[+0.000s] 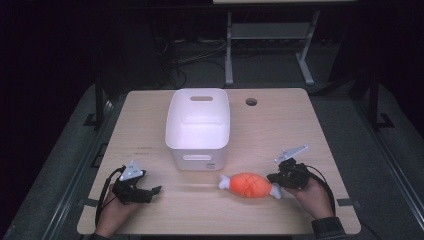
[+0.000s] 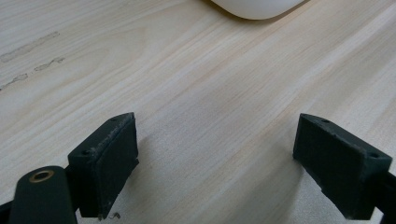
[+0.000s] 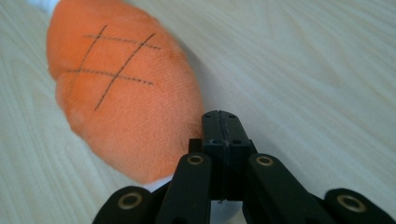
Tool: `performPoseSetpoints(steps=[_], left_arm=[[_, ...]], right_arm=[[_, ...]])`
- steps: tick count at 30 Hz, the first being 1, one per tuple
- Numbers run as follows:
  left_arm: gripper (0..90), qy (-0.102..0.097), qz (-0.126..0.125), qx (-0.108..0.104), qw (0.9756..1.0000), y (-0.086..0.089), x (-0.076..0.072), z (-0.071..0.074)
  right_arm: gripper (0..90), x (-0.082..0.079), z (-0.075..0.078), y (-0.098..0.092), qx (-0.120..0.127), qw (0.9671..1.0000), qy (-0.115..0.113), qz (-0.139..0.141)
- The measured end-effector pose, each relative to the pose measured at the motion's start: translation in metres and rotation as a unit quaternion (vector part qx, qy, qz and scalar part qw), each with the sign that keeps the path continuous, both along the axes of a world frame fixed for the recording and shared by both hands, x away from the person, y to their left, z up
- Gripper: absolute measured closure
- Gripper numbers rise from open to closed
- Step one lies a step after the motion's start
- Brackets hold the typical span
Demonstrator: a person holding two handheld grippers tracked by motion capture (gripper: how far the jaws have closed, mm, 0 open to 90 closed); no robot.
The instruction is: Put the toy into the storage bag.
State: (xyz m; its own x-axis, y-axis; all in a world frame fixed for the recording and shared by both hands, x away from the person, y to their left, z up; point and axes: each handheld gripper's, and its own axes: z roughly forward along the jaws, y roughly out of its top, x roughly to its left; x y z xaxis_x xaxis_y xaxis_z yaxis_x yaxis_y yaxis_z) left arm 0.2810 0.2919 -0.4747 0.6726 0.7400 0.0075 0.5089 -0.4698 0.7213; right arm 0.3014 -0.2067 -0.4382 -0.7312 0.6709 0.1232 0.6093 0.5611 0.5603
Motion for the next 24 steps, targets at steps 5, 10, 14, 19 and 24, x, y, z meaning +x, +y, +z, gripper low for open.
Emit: performPoseSetpoints(steps=[5, 10, 14, 19, 24], left_arm=[[13.0, 0.000, 0.000, 0.000, 1.0000, 0.000, 0.000, 0.000], [13.0, 0.000, 0.000, 0.000, 1.0000, 0.000, 0.000, 0.000], [13.0, 0.000, 0.000, 0.000, 1.0000, 0.000, 0.000, 0.000], [13.0, 0.000, 0.000, 0.000, 1.0000, 0.000, 0.000, 0.000], [13.0, 0.000, 0.000, 0.000, 1.0000, 0.000, 0.000, 0.000]], right_arm=[[89.7, -0.007, -0.001, -0.002, 0.002, 1.0000, 0.004, 0.001], [89.8, -0.014, -0.003, -0.004, 0.006, 0.9999, 0.008, 0.003], [89.8, -0.018, -0.004, -0.004, 0.006, 0.9999, 0.011, 0.005], [89.7, -0.020, -0.003, -0.005, 0.009, 0.9999, 0.011, 0.005], [86.5, -0.021, 0.000, -0.007, 0.017, 0.9999, 0.003, -0.002]])
